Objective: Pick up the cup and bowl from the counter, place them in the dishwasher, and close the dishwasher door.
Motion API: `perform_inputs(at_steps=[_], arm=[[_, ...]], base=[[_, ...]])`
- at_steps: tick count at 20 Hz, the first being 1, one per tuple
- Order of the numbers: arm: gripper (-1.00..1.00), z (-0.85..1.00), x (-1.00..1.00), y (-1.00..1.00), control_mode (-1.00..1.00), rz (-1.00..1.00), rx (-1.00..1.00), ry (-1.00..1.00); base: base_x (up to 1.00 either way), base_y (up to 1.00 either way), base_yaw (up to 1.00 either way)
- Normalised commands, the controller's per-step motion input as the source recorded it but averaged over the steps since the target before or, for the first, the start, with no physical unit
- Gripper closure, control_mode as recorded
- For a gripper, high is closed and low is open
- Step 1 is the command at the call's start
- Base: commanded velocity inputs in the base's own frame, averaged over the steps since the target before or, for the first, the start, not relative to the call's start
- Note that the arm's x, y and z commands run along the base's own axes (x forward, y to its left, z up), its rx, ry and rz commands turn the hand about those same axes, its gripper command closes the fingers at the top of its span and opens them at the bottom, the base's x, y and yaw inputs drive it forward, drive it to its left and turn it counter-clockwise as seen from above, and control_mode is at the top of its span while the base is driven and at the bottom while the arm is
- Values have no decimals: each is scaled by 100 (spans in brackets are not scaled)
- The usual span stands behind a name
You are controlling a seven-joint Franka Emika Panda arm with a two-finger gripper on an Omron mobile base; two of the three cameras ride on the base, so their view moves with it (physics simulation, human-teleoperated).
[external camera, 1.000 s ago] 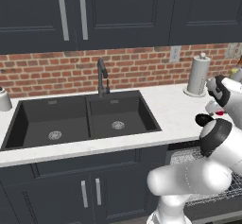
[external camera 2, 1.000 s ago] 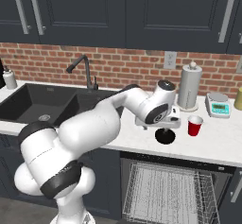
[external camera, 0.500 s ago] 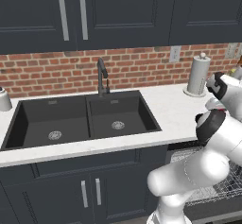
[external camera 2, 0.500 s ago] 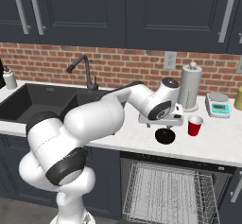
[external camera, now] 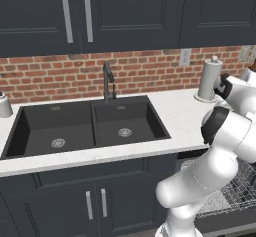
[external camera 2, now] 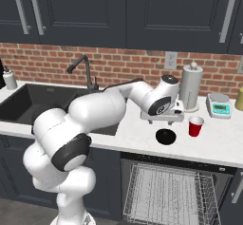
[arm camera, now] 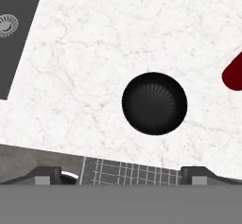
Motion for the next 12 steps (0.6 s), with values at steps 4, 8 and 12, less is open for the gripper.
perform_inputs(at_steps=[4, 8, 12], arm=[[-100, 0, 8, -28, -100, 0, 0, 1], [-100, 0, 3, -32, -100, 0, 0, 2], [-100, 0, 3, -26, -100, 0, 0, 0]], base=[[0, 0, 0], [0, 0, 0], [0, 0, 0]])
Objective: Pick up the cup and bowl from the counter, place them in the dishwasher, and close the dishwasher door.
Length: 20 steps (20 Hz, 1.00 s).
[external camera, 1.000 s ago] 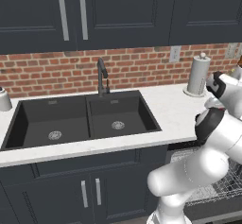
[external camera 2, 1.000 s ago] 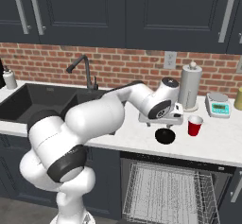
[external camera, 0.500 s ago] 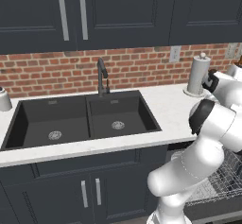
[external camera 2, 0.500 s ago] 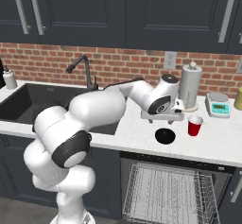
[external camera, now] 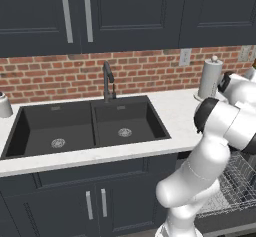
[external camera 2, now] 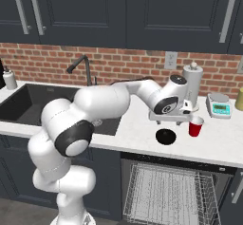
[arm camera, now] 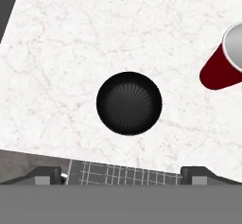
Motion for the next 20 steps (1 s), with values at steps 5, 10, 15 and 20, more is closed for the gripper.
perform_inputs(at_steps=[5, 10, 15, 20], arm=[[-100, -8, 19, -8, -100, 0, -3, 0], [-100, -17, 31, -10, -100, 0, -5, 1], [-100, -7, 28, -15, -100, 0, -4, 1], [-100, 0, 8, -24, -100, 0, 0, 0]], base=[[0, 0, 0], [0, 0, 0], [0, 0, 0], [0, 0, 0]])
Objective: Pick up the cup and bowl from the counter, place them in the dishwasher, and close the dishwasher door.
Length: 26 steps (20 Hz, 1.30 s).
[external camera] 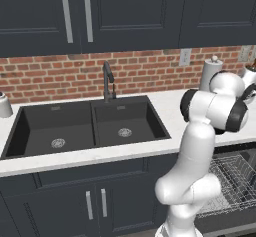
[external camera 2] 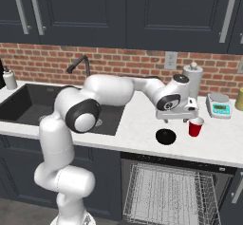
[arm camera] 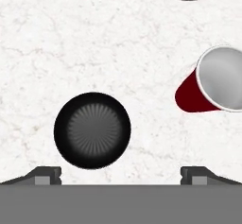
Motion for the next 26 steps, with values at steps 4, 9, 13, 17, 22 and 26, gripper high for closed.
perform_inputs(at_steps=[4, 9, 13, 17, 22, 26], arm=[[-100, 0, 0, -21, -100, -2, 0, 0], [-100, -1, 5, -8, -100, -7, 0, 0], [-100, -9, 21, -8, -100, -5, 0, 0], [-100, -5, 18, 0, -100, -5, -1, 0], [-100, -13, 22, -9, -100, -3, -1, 0], [-100, -5, 25, -23, -100, -2, 0, 5]], base=[[0, 0, 0], [0, 0, 0], [0, 0, 0], [0, 0, 0], [0, 0, 0], [0, 0, 0]])
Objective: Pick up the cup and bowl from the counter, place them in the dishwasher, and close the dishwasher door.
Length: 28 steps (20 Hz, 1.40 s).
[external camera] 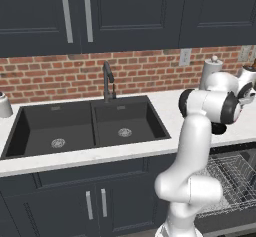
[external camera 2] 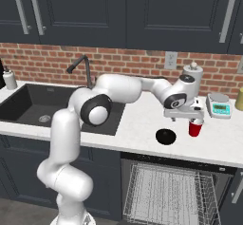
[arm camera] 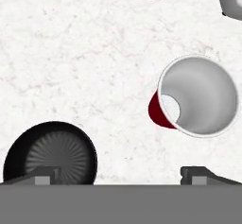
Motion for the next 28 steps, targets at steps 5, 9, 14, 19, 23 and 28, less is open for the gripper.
perform_inputs(at_steps=[5, 9, 14, 19, 23, 28], arm=[[-100, -7, 24, -30, -100, -2, 0, 5], [-100, -1, 25, -27, -100, 0, 0, 2], [-100, -1, 30, -12, -100, 0, 0, 1], [-100, -14, 8, -1, -100, 0, 0, -2], [-100, -39, 0, 0, -100, 0, -1, -1], [-100, -42, 0, 0, -100, 0, -4, 0]], base=[[0, 0, 0], [0, 0, 0], [0, 0, 0], [0, 0, 0], [0, 0, 0], [0, 0, 0]])
